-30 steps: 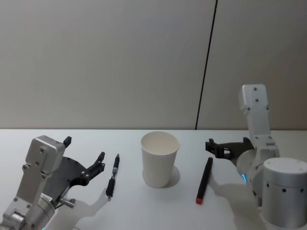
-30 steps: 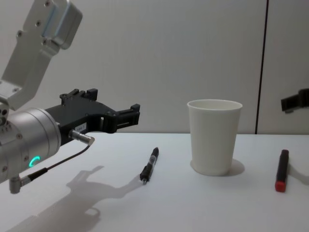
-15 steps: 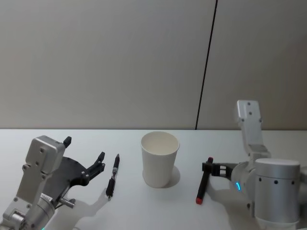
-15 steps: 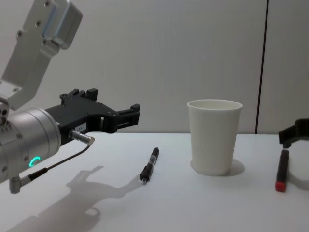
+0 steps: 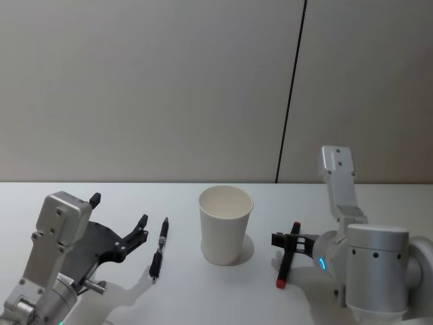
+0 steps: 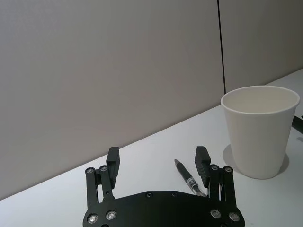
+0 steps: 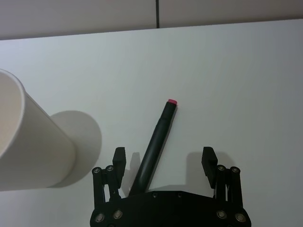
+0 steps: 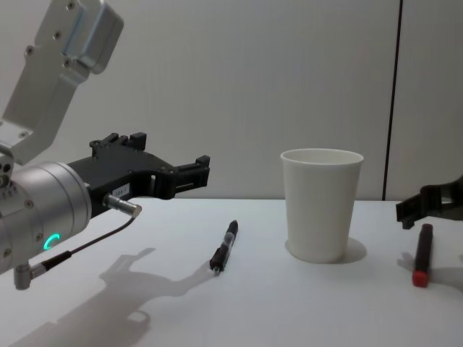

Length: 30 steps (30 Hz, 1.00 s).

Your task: Place the pen into the pen holder.

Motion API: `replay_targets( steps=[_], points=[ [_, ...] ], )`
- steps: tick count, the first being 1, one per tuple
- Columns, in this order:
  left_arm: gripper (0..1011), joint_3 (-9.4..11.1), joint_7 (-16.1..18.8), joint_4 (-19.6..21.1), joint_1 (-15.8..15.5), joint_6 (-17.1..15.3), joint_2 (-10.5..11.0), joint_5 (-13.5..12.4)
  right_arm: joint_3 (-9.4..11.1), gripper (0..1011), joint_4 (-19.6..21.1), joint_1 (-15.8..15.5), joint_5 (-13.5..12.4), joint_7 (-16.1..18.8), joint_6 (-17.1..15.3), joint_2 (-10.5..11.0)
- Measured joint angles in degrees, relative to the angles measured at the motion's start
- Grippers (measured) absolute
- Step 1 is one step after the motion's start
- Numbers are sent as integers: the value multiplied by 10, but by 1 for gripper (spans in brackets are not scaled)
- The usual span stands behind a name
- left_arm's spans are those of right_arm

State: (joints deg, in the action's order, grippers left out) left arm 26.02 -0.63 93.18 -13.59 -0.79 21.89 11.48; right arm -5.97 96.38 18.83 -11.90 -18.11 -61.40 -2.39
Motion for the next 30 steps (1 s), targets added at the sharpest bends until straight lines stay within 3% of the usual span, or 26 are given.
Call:
replay_targets(
  steps=[19,30],
  points=[
    [1002,0,0,0,0,0,0,0,-10,1003,-32,13,7,12,19,-7],
    [1002,0,0,0,0,0,0,0,-23,1003,-69,24,27,6,59,-12]
  ],
)
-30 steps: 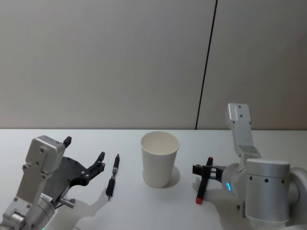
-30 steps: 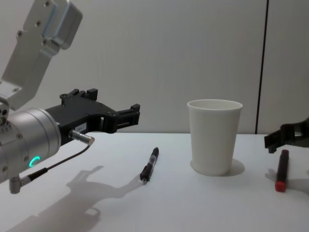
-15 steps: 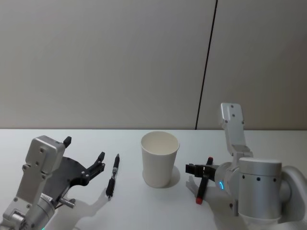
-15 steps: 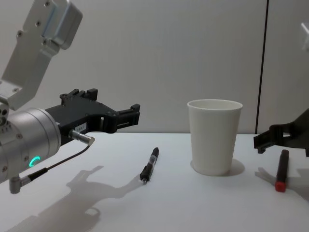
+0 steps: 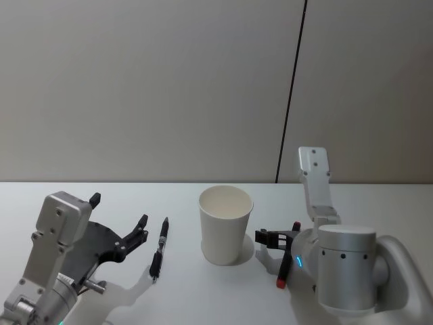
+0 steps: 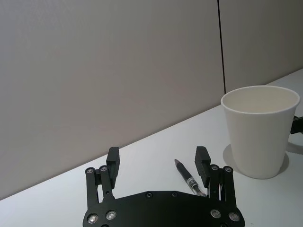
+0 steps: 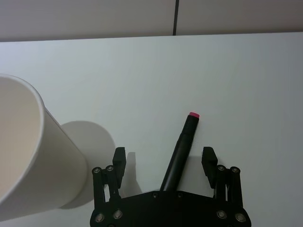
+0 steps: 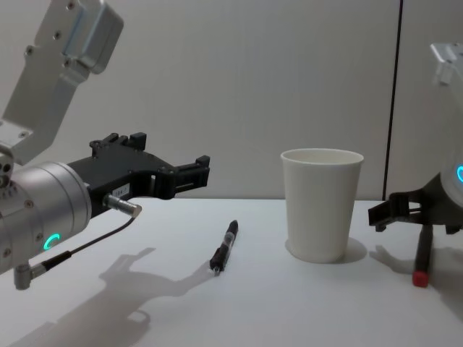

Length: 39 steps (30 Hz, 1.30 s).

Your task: Place the pen into the pen holder.

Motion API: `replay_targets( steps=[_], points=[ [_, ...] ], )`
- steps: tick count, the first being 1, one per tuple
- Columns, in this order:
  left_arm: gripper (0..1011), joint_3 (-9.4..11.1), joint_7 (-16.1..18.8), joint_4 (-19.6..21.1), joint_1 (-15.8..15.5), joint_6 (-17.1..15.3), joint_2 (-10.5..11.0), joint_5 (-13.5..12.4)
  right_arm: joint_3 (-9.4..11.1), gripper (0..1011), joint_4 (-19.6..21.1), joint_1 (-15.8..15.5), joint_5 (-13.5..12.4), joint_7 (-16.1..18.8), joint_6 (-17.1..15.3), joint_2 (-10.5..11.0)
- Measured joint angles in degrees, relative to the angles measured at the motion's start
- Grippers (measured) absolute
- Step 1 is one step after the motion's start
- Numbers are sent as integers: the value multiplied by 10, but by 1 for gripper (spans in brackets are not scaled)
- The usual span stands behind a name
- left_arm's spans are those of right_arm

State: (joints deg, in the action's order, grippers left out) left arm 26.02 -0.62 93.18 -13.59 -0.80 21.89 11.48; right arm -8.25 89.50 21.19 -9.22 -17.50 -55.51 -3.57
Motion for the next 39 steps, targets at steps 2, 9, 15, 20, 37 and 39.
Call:
replay_targets(
  steps=[2,9,15,20,37,39],
  points=[
    [1002,0,0,0,0,0,0,0,-1,1004,-4,1,2,-1,4,-1],
    [1002,0,0,0,0,0,0,0,-4,1003,-25,9,11,-6,20,-4],
    [1002,0,0,0,0,0,0,0,-1,1003,-43,14,16,-9,25,-6],
    [1002,0,0,0,0,0,0,0,4,1003,-54,19,19,-11,28,-7],
    [1002,0,0,0,0,0,0,0,15,1003,-77,26,22,-4,33,-6],
    [1002,0,0,0,0,0,0,0,15,1004,-77,26,22,-3,33,-6]
  ],
)
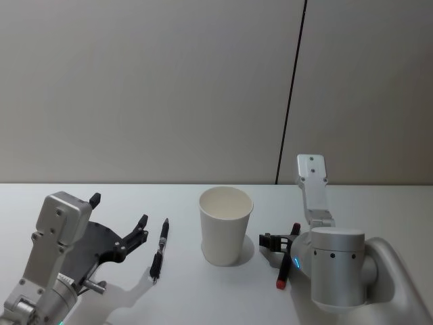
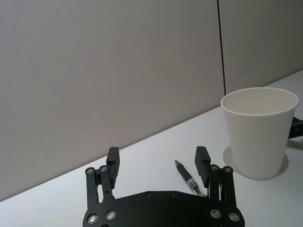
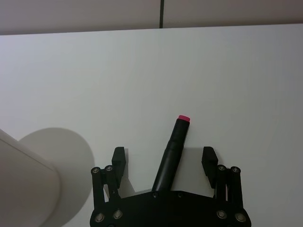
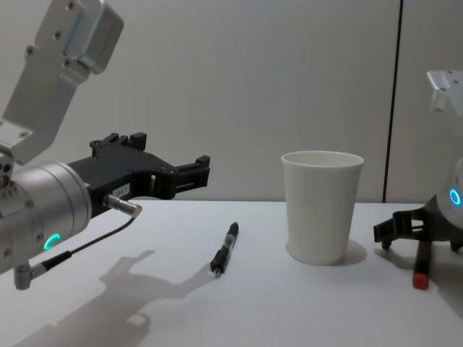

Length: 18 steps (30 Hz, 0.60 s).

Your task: Place the pen into the pen holder.

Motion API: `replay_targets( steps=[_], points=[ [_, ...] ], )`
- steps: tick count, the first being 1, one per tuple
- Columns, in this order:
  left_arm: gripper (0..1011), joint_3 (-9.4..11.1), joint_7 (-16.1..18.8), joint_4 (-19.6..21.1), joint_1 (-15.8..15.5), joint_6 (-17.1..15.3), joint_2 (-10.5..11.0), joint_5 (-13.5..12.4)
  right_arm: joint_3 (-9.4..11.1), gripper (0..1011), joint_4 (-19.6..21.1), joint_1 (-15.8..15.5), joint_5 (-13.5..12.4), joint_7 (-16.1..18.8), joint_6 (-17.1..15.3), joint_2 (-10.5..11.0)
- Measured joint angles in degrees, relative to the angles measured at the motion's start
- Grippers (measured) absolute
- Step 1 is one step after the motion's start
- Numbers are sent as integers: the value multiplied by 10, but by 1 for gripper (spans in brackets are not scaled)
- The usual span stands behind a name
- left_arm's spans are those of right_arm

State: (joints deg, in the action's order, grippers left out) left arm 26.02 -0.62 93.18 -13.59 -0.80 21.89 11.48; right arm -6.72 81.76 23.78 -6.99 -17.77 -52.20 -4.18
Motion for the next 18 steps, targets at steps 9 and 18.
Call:
replay_targets(
  steps=[9,18],
  points=[
    [1002,0,0,0,0,0,0,0,2,952,-3,1,0,3,0,0],
    [1002,0,0,0,0,0,0,0,3,905,-5,1,0,4,0,1]
  ],
)
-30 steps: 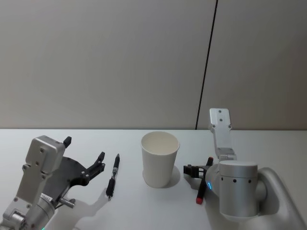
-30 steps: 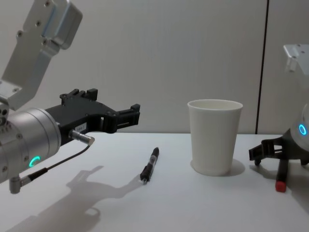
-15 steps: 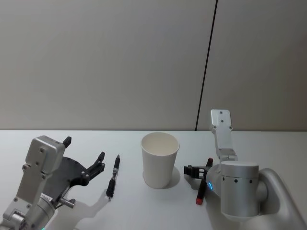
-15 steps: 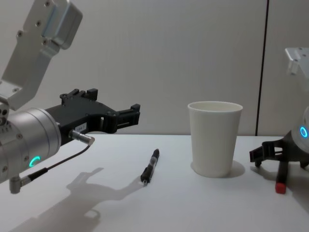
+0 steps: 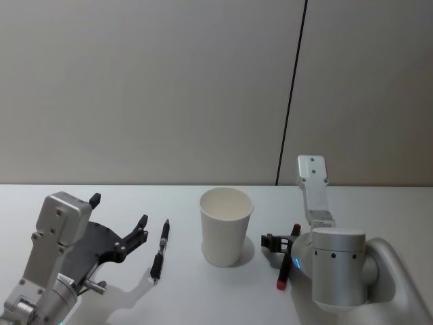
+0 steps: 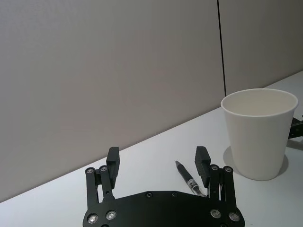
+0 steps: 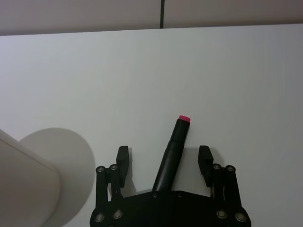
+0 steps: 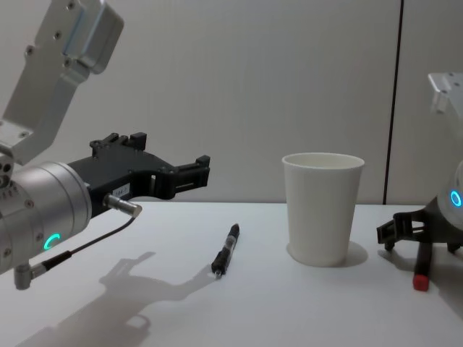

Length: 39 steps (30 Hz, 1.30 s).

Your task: Place the pen into the pen holder.

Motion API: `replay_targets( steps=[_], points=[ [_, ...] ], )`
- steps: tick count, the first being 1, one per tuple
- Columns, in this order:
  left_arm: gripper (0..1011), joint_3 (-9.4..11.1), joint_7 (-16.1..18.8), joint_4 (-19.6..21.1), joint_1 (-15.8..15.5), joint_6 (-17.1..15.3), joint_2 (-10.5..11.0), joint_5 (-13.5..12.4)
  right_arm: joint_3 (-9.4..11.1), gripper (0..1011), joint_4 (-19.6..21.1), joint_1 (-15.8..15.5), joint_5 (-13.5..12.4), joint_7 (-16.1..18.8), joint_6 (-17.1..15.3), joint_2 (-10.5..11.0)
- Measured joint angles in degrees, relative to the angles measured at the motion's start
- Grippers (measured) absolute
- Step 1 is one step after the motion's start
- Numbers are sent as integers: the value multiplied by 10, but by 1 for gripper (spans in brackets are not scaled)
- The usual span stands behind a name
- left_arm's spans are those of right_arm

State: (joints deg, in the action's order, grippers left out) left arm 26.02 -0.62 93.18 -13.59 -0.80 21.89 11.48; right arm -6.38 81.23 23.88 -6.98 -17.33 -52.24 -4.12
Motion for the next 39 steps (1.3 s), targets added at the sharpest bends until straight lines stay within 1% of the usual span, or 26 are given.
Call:
replay_targets(
  steps=[19,39],
  points=[
    [1002,0,0,0,0,0,0,0,1,805,-2,0,0,1,0,0],
    [1002,0,0,0,0,0,0,0,1,676,-2,0,0,1,0,0]
  ],
)
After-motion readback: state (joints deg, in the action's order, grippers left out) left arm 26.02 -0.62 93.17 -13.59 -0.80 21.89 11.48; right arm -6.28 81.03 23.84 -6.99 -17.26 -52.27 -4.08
